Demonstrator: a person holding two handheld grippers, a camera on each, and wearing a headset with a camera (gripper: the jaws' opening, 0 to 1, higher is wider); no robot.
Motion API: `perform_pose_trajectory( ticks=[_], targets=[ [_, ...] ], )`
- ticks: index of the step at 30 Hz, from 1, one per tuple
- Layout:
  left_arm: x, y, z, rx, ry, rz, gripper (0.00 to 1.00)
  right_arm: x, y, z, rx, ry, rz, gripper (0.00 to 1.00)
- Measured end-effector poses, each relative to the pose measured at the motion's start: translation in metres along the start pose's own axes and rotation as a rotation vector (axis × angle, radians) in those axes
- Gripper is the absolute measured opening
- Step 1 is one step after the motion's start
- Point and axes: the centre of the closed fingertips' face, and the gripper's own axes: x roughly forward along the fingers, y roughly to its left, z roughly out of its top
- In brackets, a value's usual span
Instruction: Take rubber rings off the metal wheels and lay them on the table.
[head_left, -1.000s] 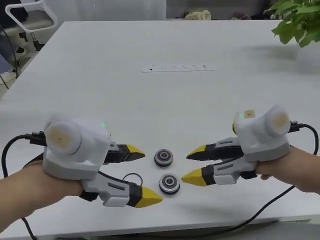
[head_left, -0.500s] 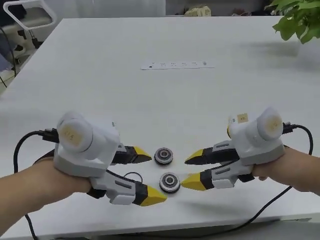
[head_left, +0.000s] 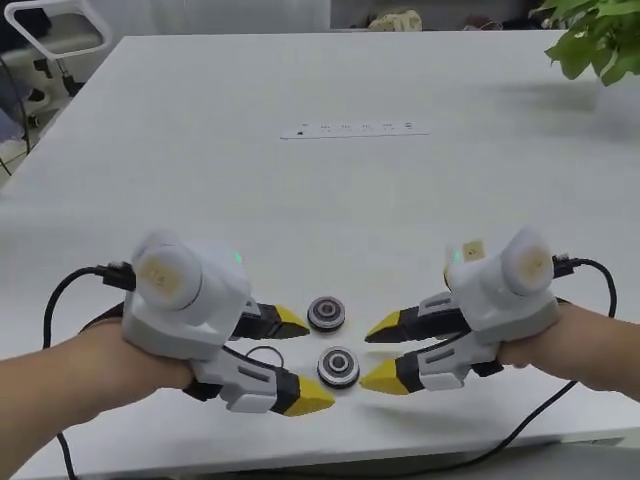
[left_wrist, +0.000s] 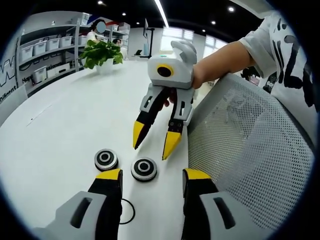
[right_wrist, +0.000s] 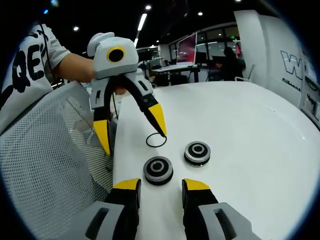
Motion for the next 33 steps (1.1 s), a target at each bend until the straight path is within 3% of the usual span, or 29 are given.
perform_pose_trajectory(
  ticks=[33],
  targets=[
    [0.027, 0.0, -0.005, 0.015, 0.053, -0.037, 0.3, 0.002, 0.003, -0.003, -0.007, 0.005, 0.005, 0.3]
  ],
)
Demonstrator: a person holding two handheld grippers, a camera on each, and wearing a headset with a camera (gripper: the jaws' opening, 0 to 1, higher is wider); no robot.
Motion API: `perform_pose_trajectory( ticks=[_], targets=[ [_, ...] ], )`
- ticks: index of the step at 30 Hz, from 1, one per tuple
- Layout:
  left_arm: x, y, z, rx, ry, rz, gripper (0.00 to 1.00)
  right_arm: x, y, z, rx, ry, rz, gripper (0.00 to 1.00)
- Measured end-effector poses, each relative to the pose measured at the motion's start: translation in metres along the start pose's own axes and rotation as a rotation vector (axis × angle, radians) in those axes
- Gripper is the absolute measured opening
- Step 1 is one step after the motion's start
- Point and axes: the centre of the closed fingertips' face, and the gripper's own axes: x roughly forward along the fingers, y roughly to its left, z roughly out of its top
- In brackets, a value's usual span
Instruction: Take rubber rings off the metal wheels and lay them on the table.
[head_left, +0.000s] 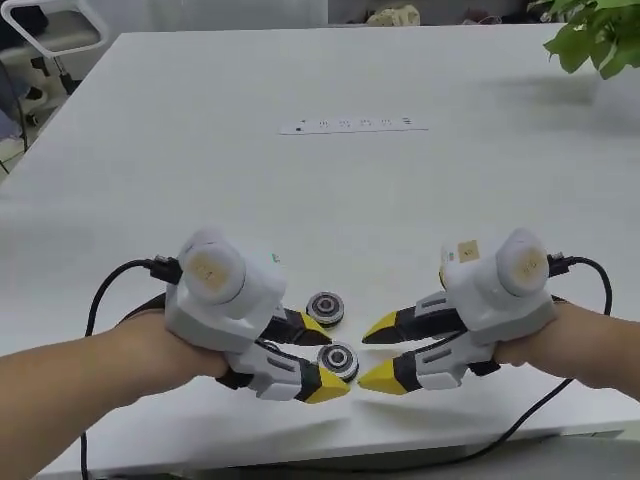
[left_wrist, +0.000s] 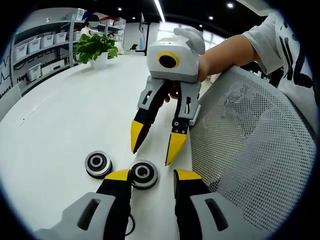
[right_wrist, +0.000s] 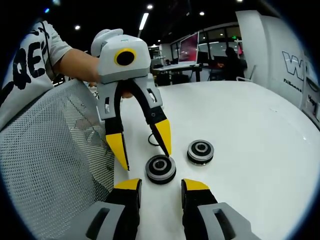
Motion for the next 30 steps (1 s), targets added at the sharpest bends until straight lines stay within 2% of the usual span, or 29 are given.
perform_pose_trajectory(
  ticks=[8, 15, 30],
  targets=[
    [0.003, 0.003, -0.003, -0.01, 0.013, 0.005, 0.22, 0.0, 0.0, -0.001, -0.001, 0.0, 0.0, 0.29],
    [0.005, 0.007, -0.003, -0.002, 0.006, 0.028, 0.16, 0.001, 0.001, -0.001, -0.001, 0.003, 0.0, 0.29],
    [0.005, 0.01, -0.003, 0.069, 0.012, 0.072, 0.1, 0.002, -0.001, -0.002, -0.001, 0.006, -0.005, 0.27]
  ],
)
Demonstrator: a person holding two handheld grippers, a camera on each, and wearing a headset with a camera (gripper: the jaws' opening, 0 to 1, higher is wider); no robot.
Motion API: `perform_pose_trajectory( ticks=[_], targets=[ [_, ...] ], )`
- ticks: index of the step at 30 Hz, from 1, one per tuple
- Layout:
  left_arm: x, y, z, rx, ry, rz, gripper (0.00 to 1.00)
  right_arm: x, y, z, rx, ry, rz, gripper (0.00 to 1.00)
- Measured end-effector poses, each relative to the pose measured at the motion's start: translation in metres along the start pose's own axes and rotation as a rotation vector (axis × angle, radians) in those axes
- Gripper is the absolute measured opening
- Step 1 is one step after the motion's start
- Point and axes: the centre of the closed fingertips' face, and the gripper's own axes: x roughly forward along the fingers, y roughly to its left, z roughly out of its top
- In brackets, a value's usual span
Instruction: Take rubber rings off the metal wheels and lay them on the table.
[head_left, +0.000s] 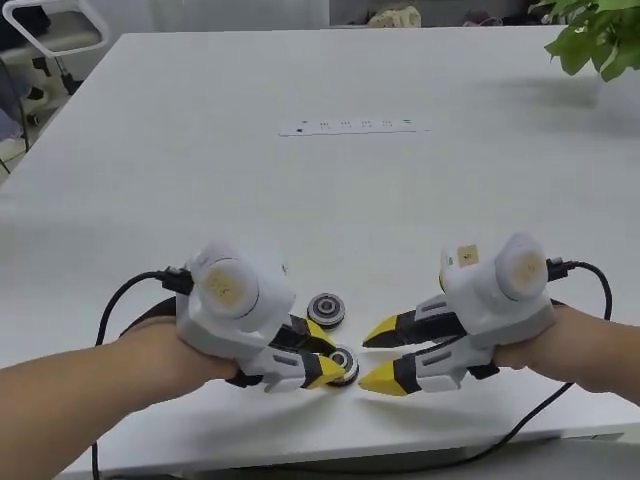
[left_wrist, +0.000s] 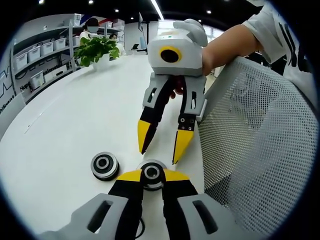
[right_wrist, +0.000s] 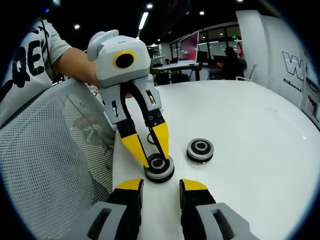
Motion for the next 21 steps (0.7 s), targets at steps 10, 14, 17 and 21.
perform_pose_trajectory(
  ticks=[10, 14, 17, 21],
  targets=[
    [0.0002, 0.0003, 0.0, 0.039, 0.006, 0.015, 0.09, 0.0033, -0.001, -0.0002, 0.002, -0.001, -0.002, 0.23],
    [0.0005, -0.0001, 0.0002, 0.054, 0.011, 0.025, 0.09, 0.0049, -0.0004, 0.0002, 0.009, -0.004, -0.002, 0.21],
    [0.0007, 0.0002, 0.0002, 0.055, 0.01, 0.027, 0.09, 0.0066, -0.0003, -0.0015, 0.009, 0.0, -0.002, 0.2],
    [0.0009, -0.0001, 0.0002, 0.053, 0.008, 0.031, 0.09, 0.0087, 0.0009, -0.003, 0.0, 0.008, -0.001, 0.19]
  ],
)
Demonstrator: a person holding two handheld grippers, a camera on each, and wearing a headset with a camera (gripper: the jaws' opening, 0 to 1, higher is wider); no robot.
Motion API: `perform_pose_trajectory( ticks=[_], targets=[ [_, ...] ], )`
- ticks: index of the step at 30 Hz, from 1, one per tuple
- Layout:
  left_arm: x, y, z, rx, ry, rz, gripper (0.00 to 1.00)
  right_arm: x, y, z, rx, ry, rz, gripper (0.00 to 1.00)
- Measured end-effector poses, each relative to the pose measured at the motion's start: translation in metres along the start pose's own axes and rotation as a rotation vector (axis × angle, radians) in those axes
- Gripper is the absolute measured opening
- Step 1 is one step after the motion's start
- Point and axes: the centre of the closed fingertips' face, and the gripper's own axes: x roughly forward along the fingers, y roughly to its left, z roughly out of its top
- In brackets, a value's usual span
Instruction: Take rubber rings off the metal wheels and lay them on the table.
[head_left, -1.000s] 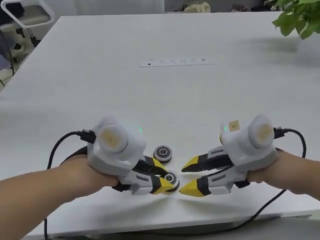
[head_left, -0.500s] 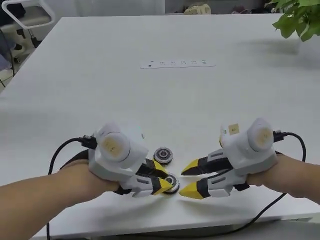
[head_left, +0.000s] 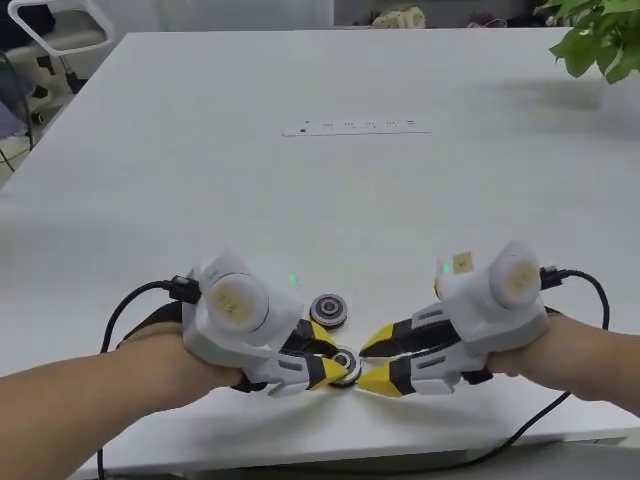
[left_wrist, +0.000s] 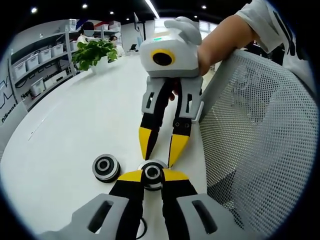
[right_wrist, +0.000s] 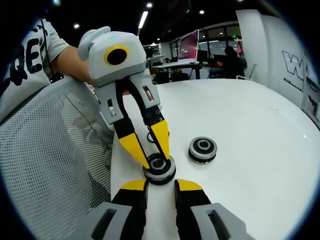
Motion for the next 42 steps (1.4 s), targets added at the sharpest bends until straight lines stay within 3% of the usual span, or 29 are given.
perform_pose_trajectory(
  ticks=[42],
  targets=[
    [-0.0001, -0.0006, -0.0001, 0.0, -0.002, 0.021, 0.08, 0.0017, -0.0009, -0.0017, 0.06, -0.008, -0.006, 0.08]
  ],
)
